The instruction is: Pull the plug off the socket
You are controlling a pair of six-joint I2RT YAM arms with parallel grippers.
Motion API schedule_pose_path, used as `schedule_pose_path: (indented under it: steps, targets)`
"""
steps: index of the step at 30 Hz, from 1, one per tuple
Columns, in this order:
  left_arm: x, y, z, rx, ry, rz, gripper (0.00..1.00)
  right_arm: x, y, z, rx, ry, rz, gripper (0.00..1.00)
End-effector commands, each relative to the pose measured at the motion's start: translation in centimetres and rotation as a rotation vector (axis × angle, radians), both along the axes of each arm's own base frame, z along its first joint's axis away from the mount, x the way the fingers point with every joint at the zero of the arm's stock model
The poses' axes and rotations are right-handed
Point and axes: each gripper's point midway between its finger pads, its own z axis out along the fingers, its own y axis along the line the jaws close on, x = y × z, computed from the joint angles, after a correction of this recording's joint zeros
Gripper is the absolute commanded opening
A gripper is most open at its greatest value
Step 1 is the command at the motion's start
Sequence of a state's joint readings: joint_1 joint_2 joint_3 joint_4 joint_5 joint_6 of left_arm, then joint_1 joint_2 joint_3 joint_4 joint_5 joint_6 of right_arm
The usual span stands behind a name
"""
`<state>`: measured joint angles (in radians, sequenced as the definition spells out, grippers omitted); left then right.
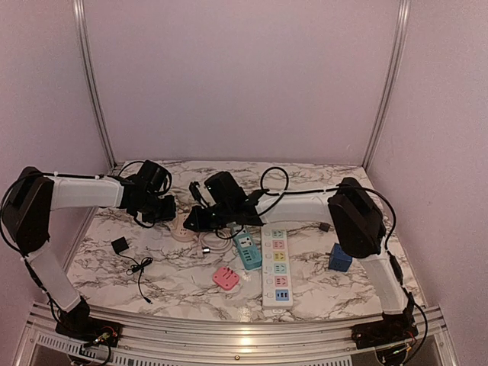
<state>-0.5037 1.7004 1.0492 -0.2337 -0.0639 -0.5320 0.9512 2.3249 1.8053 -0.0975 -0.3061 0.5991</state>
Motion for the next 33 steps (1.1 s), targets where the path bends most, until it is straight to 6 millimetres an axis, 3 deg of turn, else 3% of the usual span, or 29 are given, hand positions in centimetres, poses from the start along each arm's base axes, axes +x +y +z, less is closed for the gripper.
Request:
schedule_pose_path:
  steps: [1, 6, 12, 18, 26, 33]
  targets:
    - [-5.6, -0.2, -3.9, 0.003, 0.227, -0.069, 0.01, 1.4, 1.7, 0.5, 0.072, 0.022, -0.023, 0.08]
    - [-5.9, -0.1, -3.7, 0.001, 0.227, -0.069, 0.01, 2.9, 1.3, -0.6, 0.077, 0.039, -0.088, 0.01]
    - [-6.0, -0.1, -3.4, 0.0, 0.223, -0.073, 0.01, 4.0, 0.5, -1.8, 0.043, 0.031, -0.142, 0.0]
    - [-5.9, -0.2, -2.8, -0.008, 0.214, -0.076, 0.01, 4.0, 0.2, -3.9, 0.005, 0.062, -0.162, 0.0]
    - [-5.5, -0.8, -1.9, -0.034, 0.2, -0.088, 0.01, 3.9, -0.1, -5.3, -0.033, 0.073, -0.164, 0.0]
    - [-4.7, -2.0, 0.8, -0.096, 0.151, -0.109, 0.01, 3.6, -0.8, -7.1, -0.126, 0.068, -0.177, 0.0]
